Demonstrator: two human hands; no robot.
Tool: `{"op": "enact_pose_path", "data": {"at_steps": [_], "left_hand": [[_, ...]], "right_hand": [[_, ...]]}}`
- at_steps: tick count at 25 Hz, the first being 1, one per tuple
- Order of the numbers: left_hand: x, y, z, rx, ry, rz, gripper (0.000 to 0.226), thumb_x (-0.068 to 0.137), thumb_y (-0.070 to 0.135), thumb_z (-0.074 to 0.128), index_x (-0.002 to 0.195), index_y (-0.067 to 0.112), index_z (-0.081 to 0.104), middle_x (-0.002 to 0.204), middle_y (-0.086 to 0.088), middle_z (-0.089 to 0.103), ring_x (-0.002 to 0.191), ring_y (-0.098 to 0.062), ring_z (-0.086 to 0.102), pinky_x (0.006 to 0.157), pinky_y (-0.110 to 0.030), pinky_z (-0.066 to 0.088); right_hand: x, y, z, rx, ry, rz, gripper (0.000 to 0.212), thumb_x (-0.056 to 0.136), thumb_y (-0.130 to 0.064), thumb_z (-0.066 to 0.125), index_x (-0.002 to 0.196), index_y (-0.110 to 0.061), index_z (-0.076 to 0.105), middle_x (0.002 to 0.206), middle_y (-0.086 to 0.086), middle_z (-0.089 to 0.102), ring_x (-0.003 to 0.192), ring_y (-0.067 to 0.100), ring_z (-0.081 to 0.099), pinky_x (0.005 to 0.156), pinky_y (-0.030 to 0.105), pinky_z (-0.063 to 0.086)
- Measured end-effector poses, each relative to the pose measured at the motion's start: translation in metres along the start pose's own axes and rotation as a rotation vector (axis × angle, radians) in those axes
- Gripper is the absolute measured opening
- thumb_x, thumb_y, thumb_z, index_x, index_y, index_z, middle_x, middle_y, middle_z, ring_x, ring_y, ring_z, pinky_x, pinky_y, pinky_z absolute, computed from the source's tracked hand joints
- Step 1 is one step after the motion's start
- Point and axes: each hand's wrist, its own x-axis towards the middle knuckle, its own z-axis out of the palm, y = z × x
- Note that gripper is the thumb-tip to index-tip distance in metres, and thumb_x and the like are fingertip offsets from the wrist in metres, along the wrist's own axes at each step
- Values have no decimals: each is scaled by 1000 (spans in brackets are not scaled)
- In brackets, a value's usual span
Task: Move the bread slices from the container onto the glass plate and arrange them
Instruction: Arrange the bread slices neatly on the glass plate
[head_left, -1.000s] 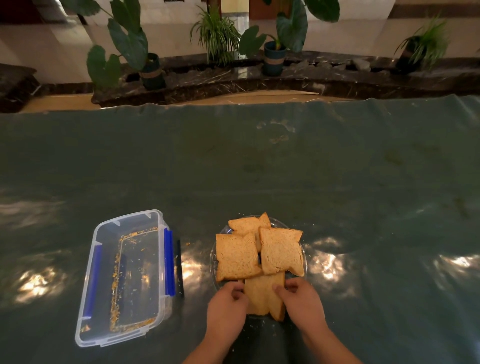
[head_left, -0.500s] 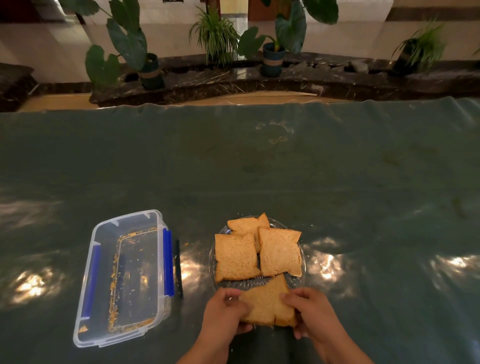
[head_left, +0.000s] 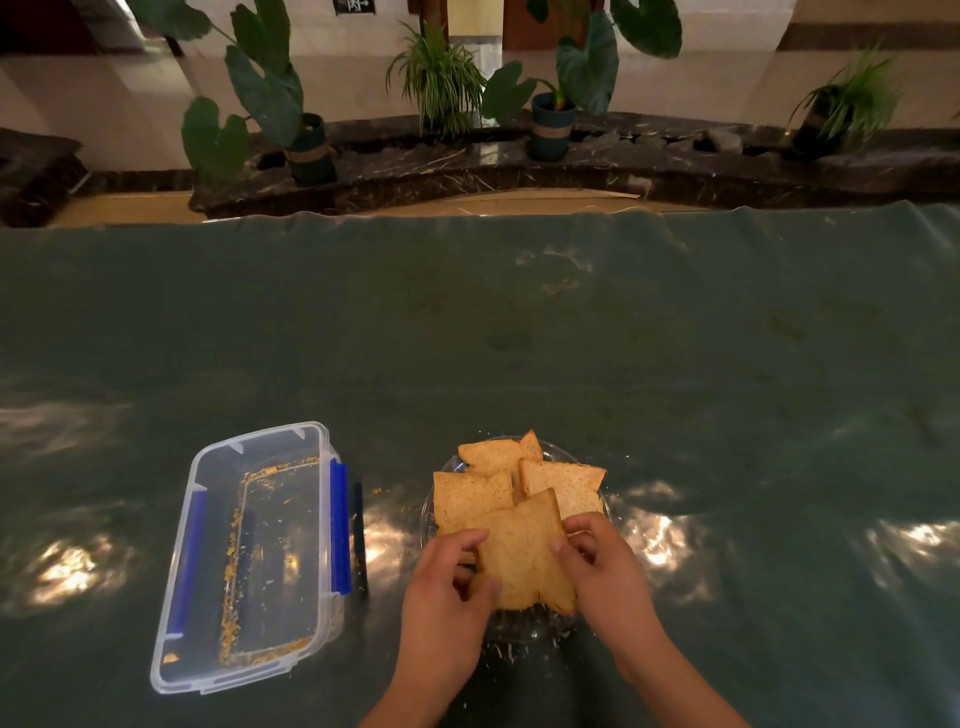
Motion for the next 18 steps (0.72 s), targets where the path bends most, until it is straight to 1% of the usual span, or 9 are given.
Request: {"op": "enact_pose_path", "data": {"at_steps": [2, 4, 6, 8, 11, 13, 14, 16, 18], "left_hand": [[4, -8, 3, 10, 13, -6, 51, 79, 14, 78, 104, 52, 55, 109, 23, 55, 90, 3, 61, 69, -16, 54], [6, -16, 8, 7, -10, -82, 46, 78, 12, 79, 108, 41, 59, 115, 14, 56, 91, -2, 63, 78, -23, 56], [6, -22, 12, 5, -41, -163, 41, 78, 13, 79, 109, 34, 62, 117, 8, 57, 95, -7, 63, 86, -29, 57], [4, -27, 11, 0, -55, -191, 38, 78, 16, 79, 104, 36, 60, 113, 11, 57, 91, -5, 65, 79, -23, 56], [3, -33, 6, 94, -24, -190, 33, 82, 20, 74, 106, 36, 60, 107, 16, 56, 82, 2, 63, 64, -11, 46], [7, -33, 2, 138, 42, -159, 31, 84, 16, 69, 111, 30, 62, 104, 14, 56, 85, 0, 60, 67, -13, 46], [12, -32, 0, 127, 73, -145, 31, 85, 16, 67, 114, 27, 61, 106, 12, 56, 90, -3, 59, 74, -17, 49], [26, -27, -4, 91, 97, -129, 35, 88, 19, 65, 121, 26, 58, 116, 7, 53, 103, -8, 57, 89, -32, 52], [39, -20, -5, 47, 75, -118, 37, 89, 21, 64, 125, 29, 56, 119, 8, 52, 108, -10, 54, 94, -37, 50]], "right_hand": [[7, 7, 7, -40, -5, 10, 8, 89, -31, 63, 89, -33, 55, 84, -2, 71, 78, 17, 68, 72, 44, 57], [11, 17, 12, -103, -20, 58, 11, 87, -26, 65, 93, -27, 55, 89, -2, 68, 81, 16, 66, 77, 45, 56], [12, 26, 14, -222, -20, 67, 17, 84, -23, 66, 94, -28, 54, 89, -7, 66, 79, 11, 63, 73, 40, 55], [11, 29, 12, -294, 5, 26, 21, 81, -21, 66, 95, -31, 53, 89, -13, 65, 78, 6, 62, 69, 34, 54], [11, 36, 4, -345, 29, -28, 23, 80, -21, 66, 97, -33, 57, 95, -14, 64, 79, -2, 59, 65, 23, 50], [15, 38, -3, -363, 69, -55, 23, 82, -23, 68, 100, -33, 58, 101, -11, 65, 79, -6, 58, 62, 14, 42], [19, 37, -8, -372, 99, -74, 24, 83, -24, 67, 105, -30, 60, 105, -8, 65, 81, -4, 58, 65, 15, 43], [34, 34, -16, -429, 141, -114, 34, 84, -23, 66, 118, -20, 61, 116, 0, 64, 98, 13, 61, 81, 29, 50], [52, 28, -21, -537, 133, -167, 42, 84, -21, 66, 125, -15, 58, 126, 5, 60, 114, 25, 54, 96, 37, 45]]}}
